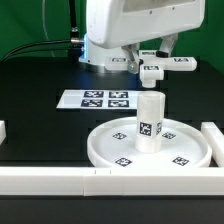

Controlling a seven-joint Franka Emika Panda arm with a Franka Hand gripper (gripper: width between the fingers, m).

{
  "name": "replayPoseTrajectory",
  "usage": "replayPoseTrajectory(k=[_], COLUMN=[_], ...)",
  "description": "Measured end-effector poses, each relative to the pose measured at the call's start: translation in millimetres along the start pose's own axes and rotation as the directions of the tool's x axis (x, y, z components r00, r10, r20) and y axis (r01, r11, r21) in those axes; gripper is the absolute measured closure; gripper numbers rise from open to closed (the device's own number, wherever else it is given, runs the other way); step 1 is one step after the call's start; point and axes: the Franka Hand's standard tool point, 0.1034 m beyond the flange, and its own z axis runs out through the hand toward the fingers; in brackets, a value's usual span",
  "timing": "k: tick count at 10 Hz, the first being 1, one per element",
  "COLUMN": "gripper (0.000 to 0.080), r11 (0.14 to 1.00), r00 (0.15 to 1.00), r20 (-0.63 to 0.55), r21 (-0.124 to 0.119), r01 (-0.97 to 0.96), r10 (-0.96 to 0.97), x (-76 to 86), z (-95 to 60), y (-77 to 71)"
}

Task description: Assemble round table

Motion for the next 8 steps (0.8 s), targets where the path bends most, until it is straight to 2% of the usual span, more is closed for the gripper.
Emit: replayPoseTrajectory(k=[8], gripper=[0.0353], r11=[1.000], r00=[1.000], r20=[0.015], r21=[0.011], r01=[0.002], r10=[-0.002], x=[-1.7], z=[12.1], y=[-1.2])
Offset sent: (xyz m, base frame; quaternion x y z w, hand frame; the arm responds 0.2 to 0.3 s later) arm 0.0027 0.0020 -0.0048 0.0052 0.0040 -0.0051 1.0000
